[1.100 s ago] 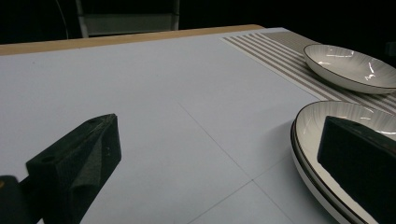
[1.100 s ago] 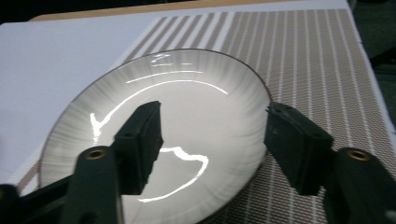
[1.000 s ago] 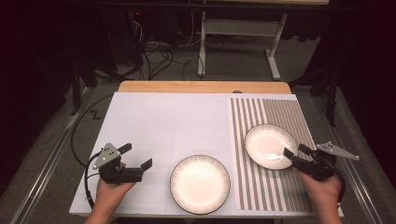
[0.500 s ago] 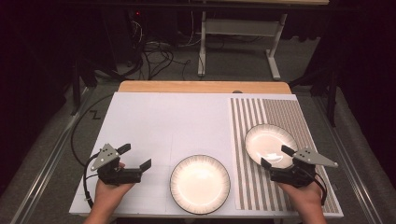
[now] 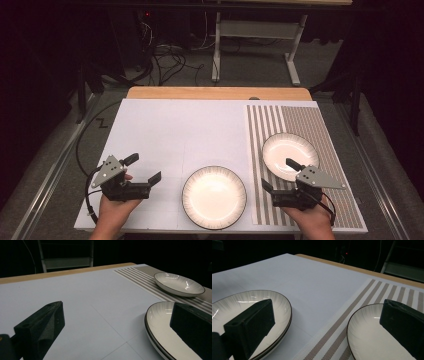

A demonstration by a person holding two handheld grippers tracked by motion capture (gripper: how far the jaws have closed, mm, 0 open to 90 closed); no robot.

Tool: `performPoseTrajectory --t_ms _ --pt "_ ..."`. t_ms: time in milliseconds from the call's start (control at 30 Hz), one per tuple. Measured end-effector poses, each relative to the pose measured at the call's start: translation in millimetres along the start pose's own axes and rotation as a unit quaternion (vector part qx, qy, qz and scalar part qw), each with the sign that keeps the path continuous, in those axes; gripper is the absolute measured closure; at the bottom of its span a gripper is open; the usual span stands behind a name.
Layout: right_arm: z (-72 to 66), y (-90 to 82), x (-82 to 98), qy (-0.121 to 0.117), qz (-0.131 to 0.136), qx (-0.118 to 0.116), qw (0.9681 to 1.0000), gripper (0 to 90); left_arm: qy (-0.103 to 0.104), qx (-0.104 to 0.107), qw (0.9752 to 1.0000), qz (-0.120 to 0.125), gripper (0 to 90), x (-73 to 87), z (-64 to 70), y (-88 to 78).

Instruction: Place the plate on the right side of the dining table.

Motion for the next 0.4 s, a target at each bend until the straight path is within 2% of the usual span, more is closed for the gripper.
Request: performPoseTrajectory --t_ms 67,133,300,367,400 --pt "3.4 0.7 2.8 -0.004 -0.002 0.009 0.9999 0.9 0.004 -0.005 1.0000 -0.007 0.1 2.5 -1.4 2.4" --pt "7.7 1.1 5.6 0.010 -0.008 0.006 0.9999 0.9 -0.006 -0.004 0.9999 -0.014 0.1 5.1 -2.8 5.3" --pt "11.8 -4.3 1.3 0.009 0.006 0.012 0.9999 0.9 0.000 -0.003 0.9999 -0.010 0.1 3.4 1.3 5.4" --pt "12.7 -4.4 1.8 0.011 0.007 0.012 0.9998 0.9 0.000 0.001 1.0000 -0.006 0.1 2.4 2.3 5.3" --pt "13.1 -4.3 2.1 0.012 0.007 0.012 0.9998 1.0 -0.003 0.009 1.0000 -0.001 0.1 0.4 3.9 6.3"
Point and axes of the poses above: each handheld gripper's, and its own axes: y roughly forward along the jaws, x roughly out of its underside, z roughly to its right, the point moved 8 cm from there along y, roughly forward along the jaws, and after that the axes turned 2 degrees about -z, right-handed, at the moved point
